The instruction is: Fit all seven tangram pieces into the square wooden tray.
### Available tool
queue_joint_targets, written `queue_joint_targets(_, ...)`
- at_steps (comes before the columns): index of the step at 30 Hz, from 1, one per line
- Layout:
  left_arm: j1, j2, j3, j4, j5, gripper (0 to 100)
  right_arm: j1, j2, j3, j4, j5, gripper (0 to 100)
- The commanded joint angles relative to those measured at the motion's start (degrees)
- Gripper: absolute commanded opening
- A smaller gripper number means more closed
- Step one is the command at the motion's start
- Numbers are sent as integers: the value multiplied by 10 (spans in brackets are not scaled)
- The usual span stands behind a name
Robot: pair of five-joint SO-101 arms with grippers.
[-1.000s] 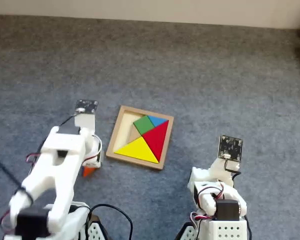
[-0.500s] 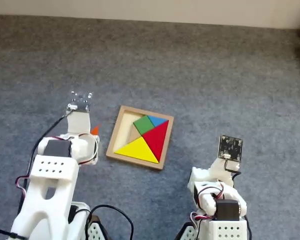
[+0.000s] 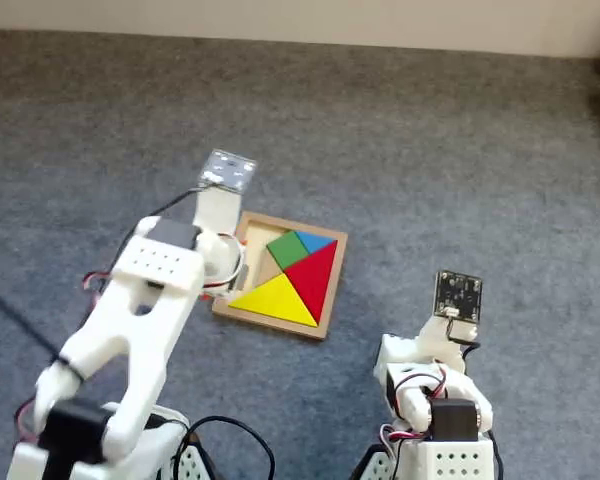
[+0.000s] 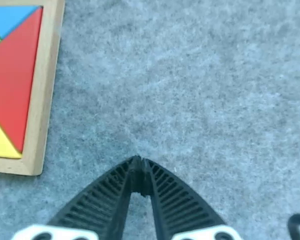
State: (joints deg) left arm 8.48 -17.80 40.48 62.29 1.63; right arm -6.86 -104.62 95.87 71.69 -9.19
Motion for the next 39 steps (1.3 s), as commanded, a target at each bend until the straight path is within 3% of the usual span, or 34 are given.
queue_joint_targets(1,29,73,-62,-16,-4,94,-7,-8,84,1,-5,6)
queue_joint_targets(7,31,111,-69,-47,-4,103,-7,-8,84,1,-5,6)
queue_joint_targets(16,26,111,-69,-47,35,264,-6,-8,84,1,-5,6)
queue_joint_targets(21,23,110,-70,-44,37,263,-6,-9,84,1,-5,6)
queue_joint_targets(32,-57,22,-32,-47,52,262,-8,-9,84,1,-5,6)
queue_joint_targets(39,-58,88,-22,-72,29,263,-8,-9,84,1,-5,6)
